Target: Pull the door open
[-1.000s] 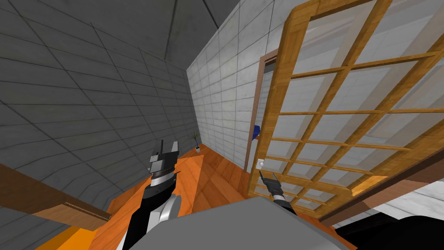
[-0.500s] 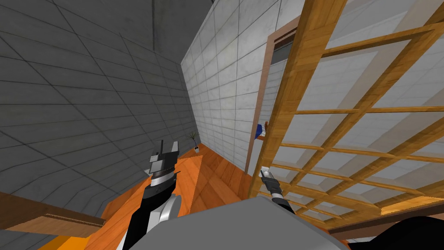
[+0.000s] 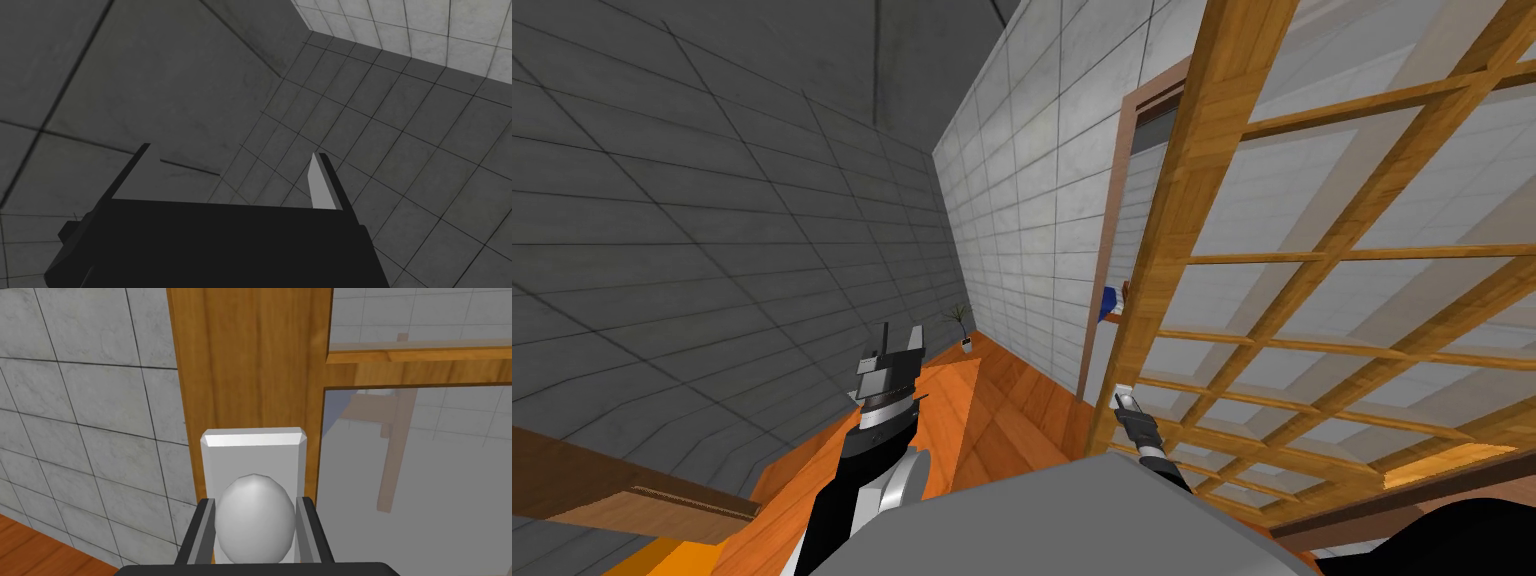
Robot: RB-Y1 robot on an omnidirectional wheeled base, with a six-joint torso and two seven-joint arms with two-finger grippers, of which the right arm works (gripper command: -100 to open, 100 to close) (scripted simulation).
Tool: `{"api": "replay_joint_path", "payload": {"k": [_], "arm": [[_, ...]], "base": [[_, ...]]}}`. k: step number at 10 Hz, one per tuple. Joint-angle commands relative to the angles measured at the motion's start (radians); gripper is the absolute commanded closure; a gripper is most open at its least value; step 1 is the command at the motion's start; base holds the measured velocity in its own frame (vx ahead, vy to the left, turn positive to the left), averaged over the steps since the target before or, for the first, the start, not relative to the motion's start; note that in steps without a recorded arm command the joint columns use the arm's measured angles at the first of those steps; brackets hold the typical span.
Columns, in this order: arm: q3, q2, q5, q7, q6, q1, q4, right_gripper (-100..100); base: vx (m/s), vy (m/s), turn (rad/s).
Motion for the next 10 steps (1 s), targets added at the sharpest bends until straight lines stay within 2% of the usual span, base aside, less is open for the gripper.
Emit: {"api": "replay_joint_path", "payload": {"k": [1, 4, 6, 7, 8, 10], "arm": [[0.019, -0.012, 0.012, -0.014, -0.01, 0.01, -0.007, 100], [0.055, -0.033, 0.034, -0.04, -0.028, 0.028, -0.019, 100], [0.091, -0.055, 0.057, -0.066, -0.046, 0.046, -0.032, 100], [0.1, -0.061, 0.063, -0.073, -0.05, 0.051, -0.035, 100], [0.097, -0.053, 0.06, -0.069, -0.044, 0.046, -0.025, 100], [0.123, -0.071, 0.076, -0.093, -0.071, 0.06, -0.019, 100]], "base": [[-0.102, -0.023, 0.069], [-0.231, -0.035, 0.082], [-0.27, -0.019, 0.099], [-0.23, -0.043, 0.054], [-0.1, -0.018, 0.026], [-0.188, 0.002, 0.121]]}}
